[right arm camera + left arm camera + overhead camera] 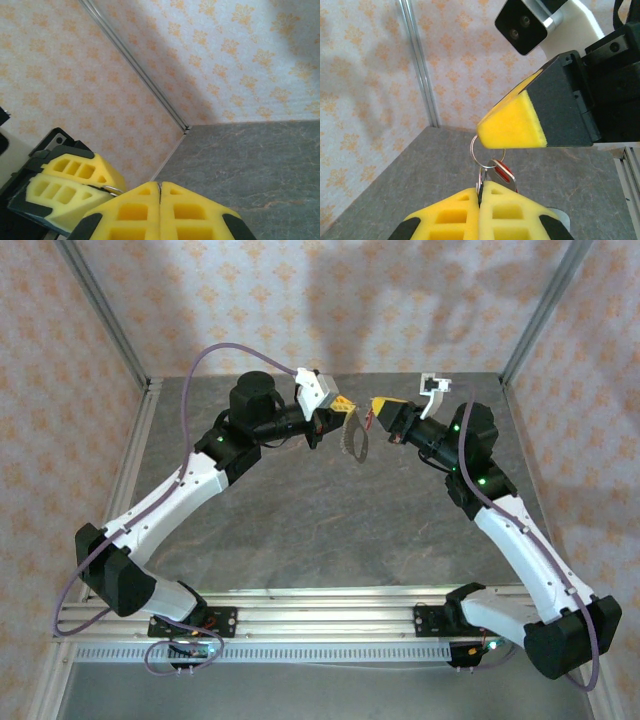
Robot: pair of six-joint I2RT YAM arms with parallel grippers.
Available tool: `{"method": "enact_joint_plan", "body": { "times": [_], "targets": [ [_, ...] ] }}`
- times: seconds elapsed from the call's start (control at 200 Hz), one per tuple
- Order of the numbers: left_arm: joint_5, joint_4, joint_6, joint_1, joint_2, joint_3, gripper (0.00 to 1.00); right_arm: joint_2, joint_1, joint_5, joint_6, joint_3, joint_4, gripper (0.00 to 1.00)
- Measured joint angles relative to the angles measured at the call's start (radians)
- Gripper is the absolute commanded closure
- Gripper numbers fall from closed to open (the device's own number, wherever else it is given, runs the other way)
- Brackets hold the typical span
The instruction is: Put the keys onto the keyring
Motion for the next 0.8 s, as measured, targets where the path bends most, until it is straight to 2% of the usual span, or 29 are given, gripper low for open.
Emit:
{"method": "enact_joint_plan", "body": {
  "times": [0.796],
  "targets": [
    [-0.003,0.003,-0.015,0.000,0.010,0.000,1.00,-0.002,0.035,-0.020,0.008,0.029,0.038,1.00]
  ]
}}
